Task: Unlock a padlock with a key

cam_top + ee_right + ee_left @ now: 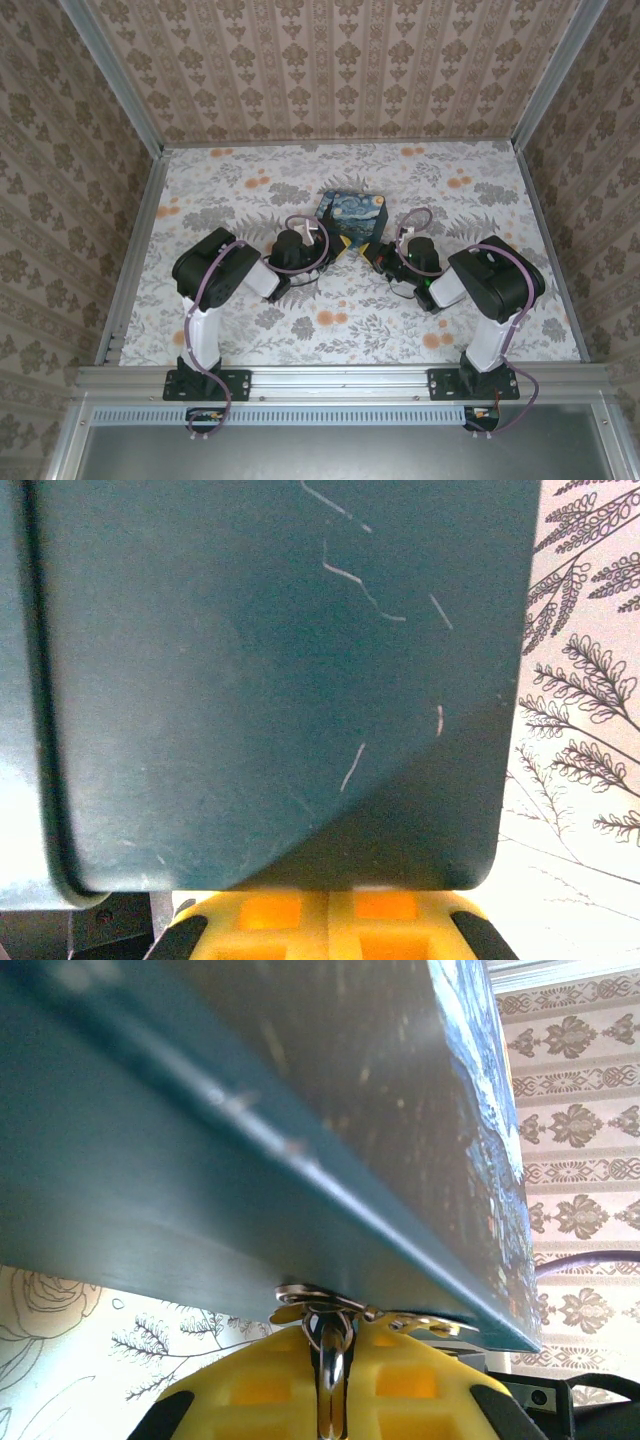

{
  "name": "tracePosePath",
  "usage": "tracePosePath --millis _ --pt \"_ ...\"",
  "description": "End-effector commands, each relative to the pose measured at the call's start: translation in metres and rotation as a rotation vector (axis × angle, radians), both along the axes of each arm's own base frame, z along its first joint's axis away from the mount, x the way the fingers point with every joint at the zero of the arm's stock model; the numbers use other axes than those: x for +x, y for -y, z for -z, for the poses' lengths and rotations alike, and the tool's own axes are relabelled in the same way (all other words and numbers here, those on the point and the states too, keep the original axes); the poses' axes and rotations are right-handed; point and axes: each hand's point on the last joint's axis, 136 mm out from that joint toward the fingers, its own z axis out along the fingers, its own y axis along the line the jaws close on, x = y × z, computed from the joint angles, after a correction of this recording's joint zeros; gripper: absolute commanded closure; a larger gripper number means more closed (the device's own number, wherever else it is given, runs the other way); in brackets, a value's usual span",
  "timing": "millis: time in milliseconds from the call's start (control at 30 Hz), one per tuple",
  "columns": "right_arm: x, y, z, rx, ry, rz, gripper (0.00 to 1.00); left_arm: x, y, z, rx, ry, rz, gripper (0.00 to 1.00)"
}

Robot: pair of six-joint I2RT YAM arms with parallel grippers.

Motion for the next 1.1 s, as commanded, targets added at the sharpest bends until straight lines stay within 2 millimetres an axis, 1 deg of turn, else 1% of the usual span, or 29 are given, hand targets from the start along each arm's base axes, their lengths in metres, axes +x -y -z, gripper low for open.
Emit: tracePosePath --millis 0,333,500,667,767,933,1067 --pt "0.006 -0.005 -0.006 0.016 0.020 0.003 1.00 -0.004 0.010 -0.023 -0.063 0.032 0.029 1.00" --pt "0.009 -0.009 -0.009 0.020 0.034 -0.013 1.00 -0.007 0.015 -0.027 -0.091 0.016 0.046 1.00" --pt "0.010 -0.013 -0.012 0.018 0.079 -0.057 1.00 -0.012 0.020 -0.032 -0.118 -0.006 0.073 1.00" --pt "0.011 -0.014 -0.010 0.003 0.105 -0.093 1.00 -0.017 0.023 -0.039 -0.138 -0.021 0.104 1.00" --pt "0.013 -0.012 -0.011 0.001 0.119 -0.101 1.00 -0.020 0.023 -0.037 -0.141 -0.037 0.120 1.00" --pt "0.015 -0.012 -0.017 0.006 0.142 -0.121 1.00 -0.023 0.023 -0.036 -0.141 -0.044 0.134 1.00" --pt "0.013 -0.017 -0.025 0.019 0.160 -0.161 1.00 -0.024 0.024 -0.038 -0.145 -0.044 0.142 1.00"
